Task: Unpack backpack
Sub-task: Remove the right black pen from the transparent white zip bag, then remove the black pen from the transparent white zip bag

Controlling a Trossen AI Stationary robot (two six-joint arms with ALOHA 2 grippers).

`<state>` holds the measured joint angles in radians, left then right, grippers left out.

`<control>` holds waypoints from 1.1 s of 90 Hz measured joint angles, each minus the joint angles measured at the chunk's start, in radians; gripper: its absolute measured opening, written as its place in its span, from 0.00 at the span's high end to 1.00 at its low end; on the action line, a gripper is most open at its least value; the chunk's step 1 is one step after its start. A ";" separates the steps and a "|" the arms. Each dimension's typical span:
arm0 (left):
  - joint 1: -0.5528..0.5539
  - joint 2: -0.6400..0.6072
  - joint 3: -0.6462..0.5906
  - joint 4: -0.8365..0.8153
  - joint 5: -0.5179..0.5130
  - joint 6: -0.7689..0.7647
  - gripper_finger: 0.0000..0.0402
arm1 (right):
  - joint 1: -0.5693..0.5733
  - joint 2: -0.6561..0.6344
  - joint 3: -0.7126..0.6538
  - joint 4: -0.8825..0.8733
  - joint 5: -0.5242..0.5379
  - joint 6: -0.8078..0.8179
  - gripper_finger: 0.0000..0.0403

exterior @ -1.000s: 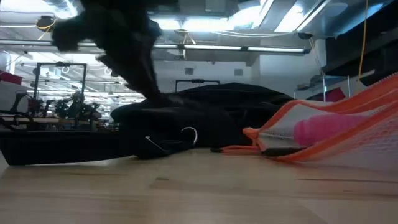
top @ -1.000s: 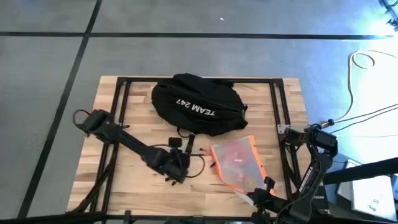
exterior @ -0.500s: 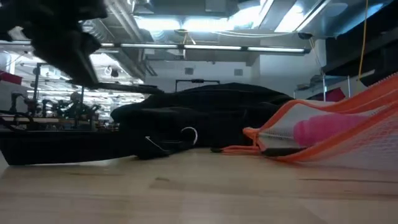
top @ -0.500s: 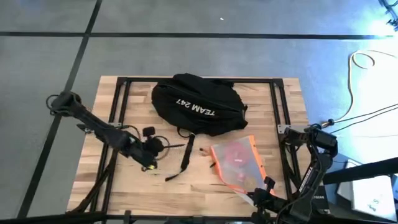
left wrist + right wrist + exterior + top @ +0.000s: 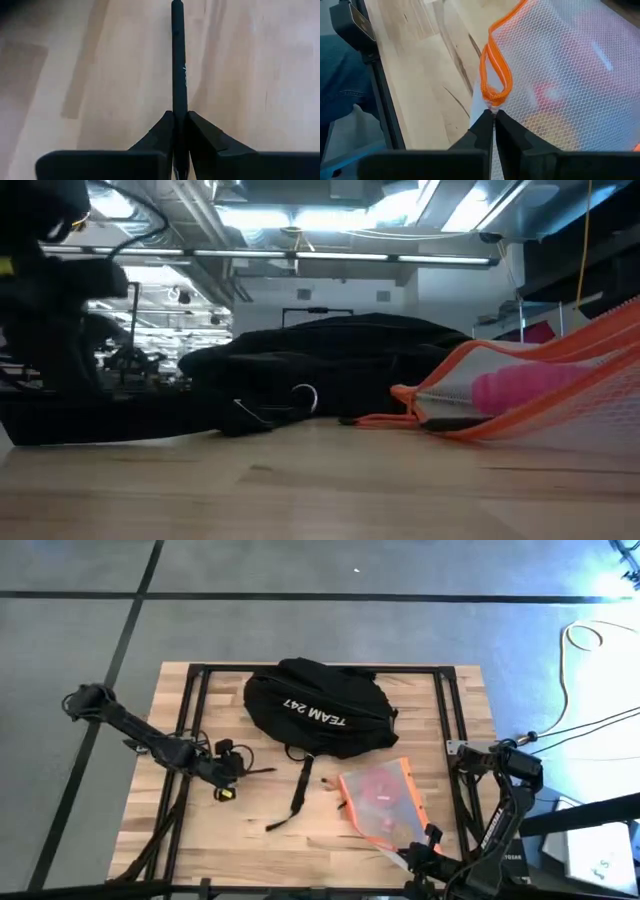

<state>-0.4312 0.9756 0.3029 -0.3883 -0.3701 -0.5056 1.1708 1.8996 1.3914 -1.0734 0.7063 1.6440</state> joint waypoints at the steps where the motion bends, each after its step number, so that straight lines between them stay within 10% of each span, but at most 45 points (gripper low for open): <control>1: 0.002 -0.001 -0.005 0.009 0.003 0.000 0.93 | 0.000 0.000 0.000 0.000 0.000 0.000 1.00; 82: 0.014 -0.001 -0.042 0.104 -0.029 -0.023 0.74 | 0.000 0.000 0.000 0.000 0.000 0.000 1.00; 99: 0.014 -0.001 -0.042 0.397 0.001 0.020 0.71 | -0.001 0.000 0.000 0.000 0.000 0.000 1.00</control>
<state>-0.4171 0.9745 0.2607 0.0090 -0.3691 -0.4855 1.1694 1.8995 1.3914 -1.0733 0.7067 1.6444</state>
